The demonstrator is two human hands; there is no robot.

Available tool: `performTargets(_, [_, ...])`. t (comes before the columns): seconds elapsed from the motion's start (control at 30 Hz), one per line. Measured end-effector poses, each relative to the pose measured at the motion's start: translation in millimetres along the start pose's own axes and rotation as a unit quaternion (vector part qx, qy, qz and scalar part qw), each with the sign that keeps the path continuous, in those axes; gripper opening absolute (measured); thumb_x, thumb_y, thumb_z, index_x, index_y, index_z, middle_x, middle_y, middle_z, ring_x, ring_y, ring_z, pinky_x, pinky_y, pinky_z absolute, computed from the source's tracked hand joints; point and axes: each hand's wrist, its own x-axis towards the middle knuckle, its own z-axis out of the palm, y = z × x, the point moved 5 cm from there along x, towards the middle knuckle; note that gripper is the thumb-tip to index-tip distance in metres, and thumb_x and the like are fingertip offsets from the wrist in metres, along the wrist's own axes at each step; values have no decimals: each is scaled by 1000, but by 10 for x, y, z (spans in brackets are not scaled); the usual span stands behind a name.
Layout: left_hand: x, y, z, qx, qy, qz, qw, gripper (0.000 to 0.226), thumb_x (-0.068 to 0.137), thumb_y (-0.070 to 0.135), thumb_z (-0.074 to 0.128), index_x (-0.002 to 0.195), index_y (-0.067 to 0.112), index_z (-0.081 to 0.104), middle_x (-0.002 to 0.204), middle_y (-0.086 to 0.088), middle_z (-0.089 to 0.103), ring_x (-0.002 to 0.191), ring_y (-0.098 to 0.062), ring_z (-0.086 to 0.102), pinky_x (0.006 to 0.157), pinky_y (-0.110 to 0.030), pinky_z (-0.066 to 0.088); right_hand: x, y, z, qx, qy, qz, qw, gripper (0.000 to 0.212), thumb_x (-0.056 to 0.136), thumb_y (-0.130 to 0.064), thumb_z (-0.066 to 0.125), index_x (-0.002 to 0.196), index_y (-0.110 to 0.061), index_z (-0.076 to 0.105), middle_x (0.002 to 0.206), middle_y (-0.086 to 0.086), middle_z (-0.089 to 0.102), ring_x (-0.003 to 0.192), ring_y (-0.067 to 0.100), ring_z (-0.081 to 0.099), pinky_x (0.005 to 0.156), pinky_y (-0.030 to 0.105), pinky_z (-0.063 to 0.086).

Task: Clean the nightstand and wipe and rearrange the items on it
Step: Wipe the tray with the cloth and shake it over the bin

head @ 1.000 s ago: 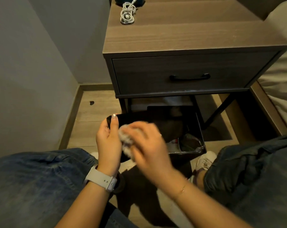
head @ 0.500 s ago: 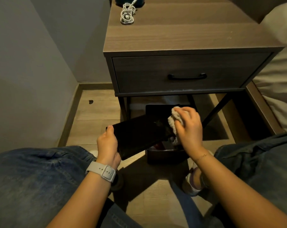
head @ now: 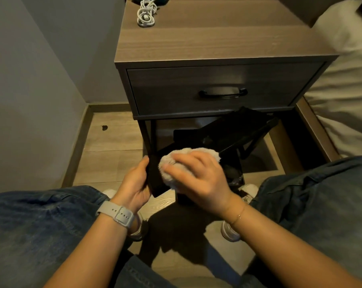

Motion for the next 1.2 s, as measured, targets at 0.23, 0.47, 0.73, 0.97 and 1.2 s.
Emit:
performTargets(0.23, [9, 298, -361, 104, 96, 105, 984, 24, 99, 23, 48, 104, 4, 61, 98, -16, 66, 90, -23, 66, 70, -34, 59, -522, 1223, 27, 17, 22, 351, 936, 40, 85, -9, 63, 124, -16, 60, 119, 6, 54, 109, 21, 50, 96, 27, 41])
performTargets(0.47, [-88, 506, -360, 264, 89, 268, 922, 24, 98, 36, 44, 100, 16, 58, 98, -11, 64, 95, -27, 63, 85, -44, 50, -254, 1167, -34, 142, 73, 442, 883, 33, 87, -6, 62, 119, -16, 65, 115, -4, 56, 107, 7, 56, 98, 24, 46])
performTargets(0.73, [-151, 598, -292, 291, 68, 330, 895, 21, 98, 36, 46, 97, 21, 61, 98, -9, 67, 95, -26, 66, 81, -44, 53, -239, 447, 516, 174, -73, 314, 931, 41, 86, -11, 61, 125, -21, 59, 120, -2, 53, 113, 12, 48, 97, 20, 39])
performTargets(0.97, [-233, 720, -465, 254, 80, 340, 902, 25, 98, 38, 43, 109, 20, 57, 102, -6, 65, 95, -22, 64, 72, -33, 51, -663, 1555, 198, 142, 59, 599, 786, 26, 89, -17, 60, 113, -22, 66, 112, -6, 60, 103, 10, 58, 91, 23, 42])
performTargets(1.2, [-254, 759, -454, 238, 55, 315, 917, 22, 100, 35, 40, 114, 27, 55, 107, -5, 62, 97, -21, 62, 69, -31, 49, -332, 1882, 416, 306, -38, 701, 643, 16, 88, -24, 64, 97, -12, 69, 95, 8, 68, 88, 20, 63, 74, 29, 48])
